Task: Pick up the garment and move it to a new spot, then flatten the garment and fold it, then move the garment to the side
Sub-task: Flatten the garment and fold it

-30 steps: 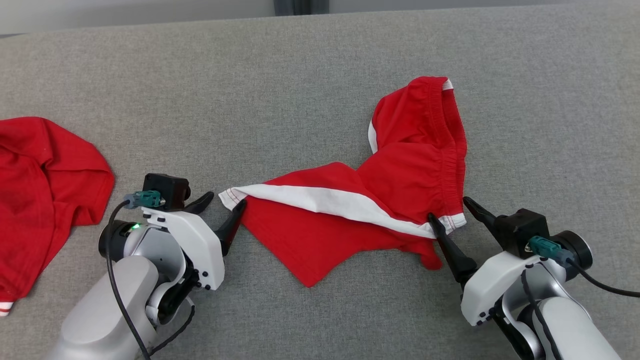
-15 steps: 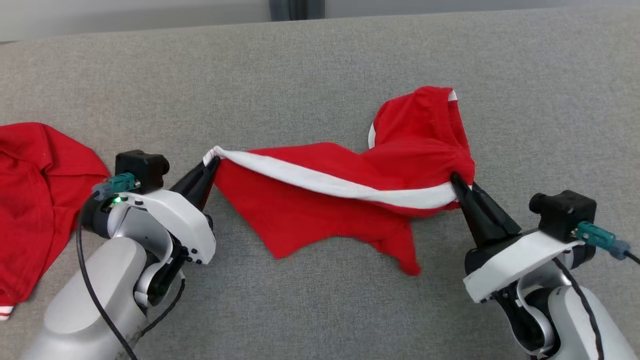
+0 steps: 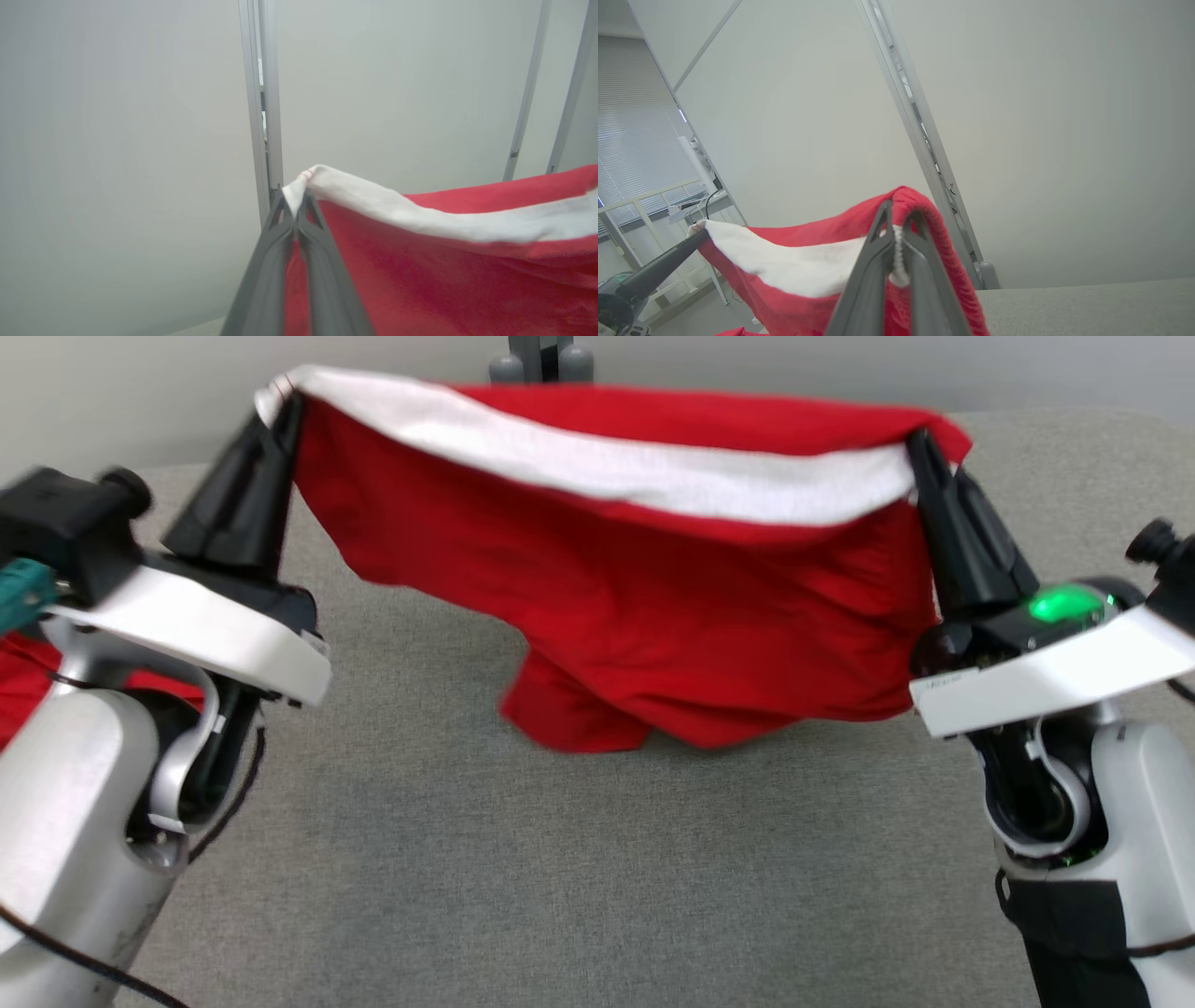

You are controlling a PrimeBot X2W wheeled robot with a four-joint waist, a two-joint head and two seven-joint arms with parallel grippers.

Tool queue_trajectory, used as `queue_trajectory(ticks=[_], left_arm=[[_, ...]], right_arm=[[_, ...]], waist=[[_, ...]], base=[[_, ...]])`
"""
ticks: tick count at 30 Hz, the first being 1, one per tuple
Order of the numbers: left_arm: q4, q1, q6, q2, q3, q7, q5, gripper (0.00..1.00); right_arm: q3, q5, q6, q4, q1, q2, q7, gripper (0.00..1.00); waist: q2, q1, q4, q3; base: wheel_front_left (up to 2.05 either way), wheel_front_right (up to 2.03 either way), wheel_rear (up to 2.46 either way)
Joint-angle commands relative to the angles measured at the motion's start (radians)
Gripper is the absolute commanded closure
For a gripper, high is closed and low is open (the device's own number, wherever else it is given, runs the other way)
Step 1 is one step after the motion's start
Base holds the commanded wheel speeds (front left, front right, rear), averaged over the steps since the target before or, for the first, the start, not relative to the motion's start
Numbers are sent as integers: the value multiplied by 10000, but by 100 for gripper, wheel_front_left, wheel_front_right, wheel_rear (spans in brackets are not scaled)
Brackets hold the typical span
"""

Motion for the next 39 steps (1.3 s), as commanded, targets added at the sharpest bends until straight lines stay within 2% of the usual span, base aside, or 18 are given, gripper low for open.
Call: queue_trajectory(ticks=[1, 6, 12, 19, 24, 28, 32, 36, 39], left_arm=[[-519, -262, 267, 147, 220, -38, 165, 100], [-1661, -468, 762, 327, 541, -16, 449, 100], [-2588, -236, 1178, 494, 644, 199, 563, 100], [-2002, -295, 943, 171, 613, 193, 46, 100], [-287, -1250, 208, -277, 481, 88, -370, 100], [1671, -2635, -574, -663, 281, -73, -374, 100], [3769, -4260, -1166, -1175, 371, -382, -478, 100], [5814, -6085, -1887, -1510, 295, -802, -265, 100], [7032, -7178, -2230, -1754, 279, -1513, -45, 100]], right_arm=[[44, 161, 0, -35, -406, -16, 19, 100], [125, 234, 0, -148, -966, -159, 121, 100], [20, 336, 0, -274, -812, -205, 431, 100], [-56, 232, 0, 394, -1320, -233, 365, 100], [100, 304, 0, 1845, -2660, -278, 51, 100], [390, 363, 0, 3575, -4257, -395, -300, 100], [760, 399, 0, 5457, -5957, -405, -765, 100], [1037, 523, 0, 7076, -7712, -347, -1688, 100], [1393, 659, -1, 8052, -8755, -362, -2323, 100]], waist=[[0, 0, -62, -193], [0, 0, -110, -537], [0, 0, -121, -673], [0, 0, -141, -519], [0, 0, -191, -214], [0, 0, -228, 119], [0, 0, -203, 558], [0, 0, -186, 1098], [0, 0, -157, 1359]], base=[[0, 0, 0], [0, 0, 0], [0, 0, 0], [0, 0, 0], [0, 0, 0], [0, 0, 0], [0, 0, 0], [0, 0, 0], [0, 0, 0]])
